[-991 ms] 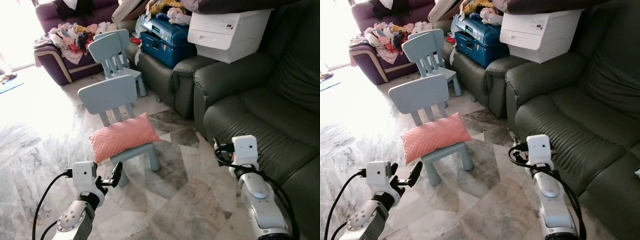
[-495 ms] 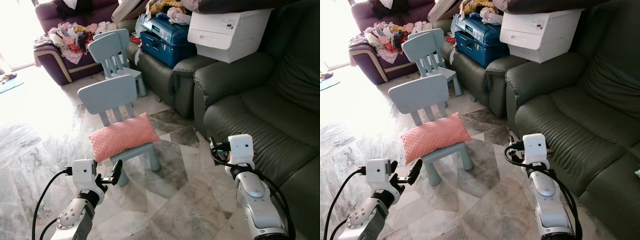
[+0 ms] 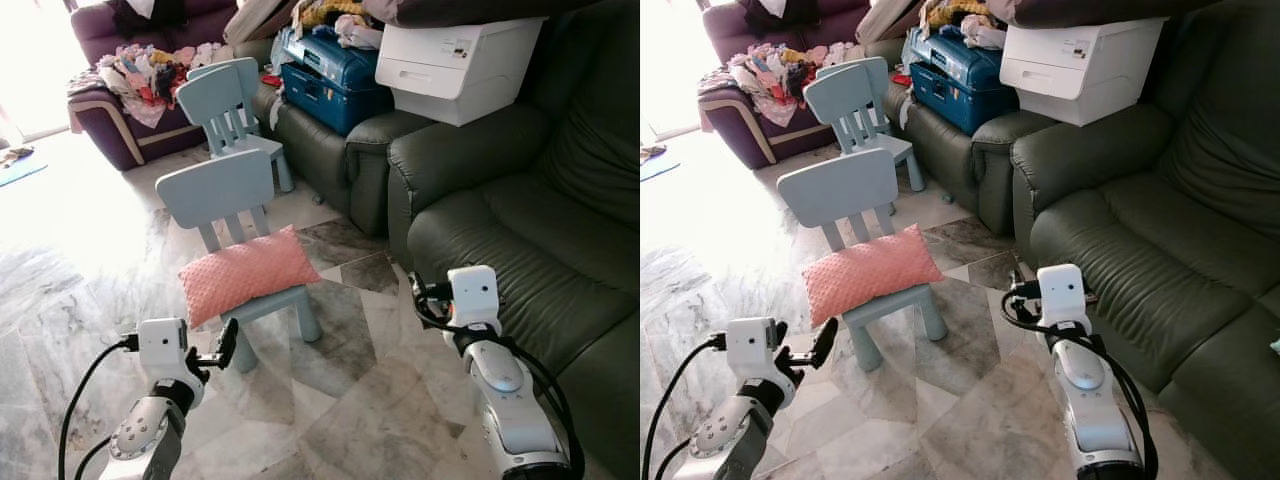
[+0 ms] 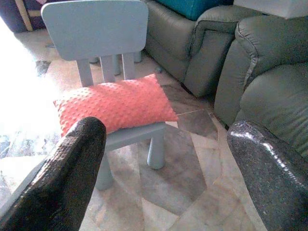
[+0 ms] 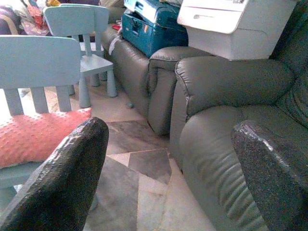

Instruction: Move the pillow to the sofa

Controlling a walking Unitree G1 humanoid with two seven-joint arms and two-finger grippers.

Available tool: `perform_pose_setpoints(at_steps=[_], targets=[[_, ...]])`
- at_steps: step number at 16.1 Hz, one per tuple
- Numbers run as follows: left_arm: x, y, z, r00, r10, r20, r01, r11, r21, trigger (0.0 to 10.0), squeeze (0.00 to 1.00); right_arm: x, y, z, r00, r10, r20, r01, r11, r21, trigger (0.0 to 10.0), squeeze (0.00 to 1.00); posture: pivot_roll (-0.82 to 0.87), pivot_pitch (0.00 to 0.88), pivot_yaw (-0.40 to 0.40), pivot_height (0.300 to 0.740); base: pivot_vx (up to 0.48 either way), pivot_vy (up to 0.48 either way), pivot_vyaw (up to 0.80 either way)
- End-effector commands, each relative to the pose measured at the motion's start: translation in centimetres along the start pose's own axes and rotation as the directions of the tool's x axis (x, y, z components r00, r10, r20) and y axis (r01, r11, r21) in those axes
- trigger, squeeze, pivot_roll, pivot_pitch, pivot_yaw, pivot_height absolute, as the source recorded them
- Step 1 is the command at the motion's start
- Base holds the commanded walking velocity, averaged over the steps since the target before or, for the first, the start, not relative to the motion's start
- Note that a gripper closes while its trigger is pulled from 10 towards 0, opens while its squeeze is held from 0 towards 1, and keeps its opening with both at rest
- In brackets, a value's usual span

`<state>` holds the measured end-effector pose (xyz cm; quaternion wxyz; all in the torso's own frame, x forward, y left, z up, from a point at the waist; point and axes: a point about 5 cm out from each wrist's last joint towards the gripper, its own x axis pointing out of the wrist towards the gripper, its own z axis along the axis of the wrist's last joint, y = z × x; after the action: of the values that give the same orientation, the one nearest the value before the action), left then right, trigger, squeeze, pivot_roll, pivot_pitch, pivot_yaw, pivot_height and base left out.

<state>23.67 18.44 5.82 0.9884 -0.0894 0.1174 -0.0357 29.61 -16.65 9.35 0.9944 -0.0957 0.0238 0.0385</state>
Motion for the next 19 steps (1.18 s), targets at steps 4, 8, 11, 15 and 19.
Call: perform_pose_setpoints(at_steps=[4,8,11,15,19], targets=[[0.3,0.3,1.0,0.997,0.059,0.059,-0.059,0.998,0.002,10.0,0.00,1.1,1.0,1.1,0.996,0.087,0.026,-0.086,0.996,-0.020,10.0,0.00,-0.15,0.000,0.030,0.740,0.000,0.000,0.00],[0.2,-0.5,0.0,0.994,0.090,0.063,-0.088,0.995,-0.042,10.0,0.00,2.0,0.5,2.1,0.992,0.120,0.038,-0.118,0.992,-0.053,10.0,0.00,-0.16,0.000,-0.020,0.740,0.000,0.000,0.00],[0.3,-0.9,-0.1,0.994,0.086,0.066,-0.083,0.995,-0.047,10.0,0.00,2.0,0.4,2.1,0.991,0.124,0.040,-0.122,0.991,-0.054,10.0,0.00,-0.18,0.000,-0.012,0.740,0.000,0.000,0.00],[0.6,-0.2,0.4,0.993,0.084,0.077,-0.082,0.996,-0.027,10.0,0.00,1.5,0.6,1.7,0.994,0.107,0.034,-0.106,0.994,-0.035,10.0,0.00,-0.18,0.000,0.019,0.740,0.000,0.000,0.00],[0.6,0.2,0.8,0.990,0.105,0.098,-0.102,0.994,-0.038,10.0,0.00,1.3,0.6,1.5,0.994,0.101,0.033,-0.100,0.995,-0.031,10.0,0.00,-0.18,0.000,0.027,0.740,0.000,0.000,0.00]])
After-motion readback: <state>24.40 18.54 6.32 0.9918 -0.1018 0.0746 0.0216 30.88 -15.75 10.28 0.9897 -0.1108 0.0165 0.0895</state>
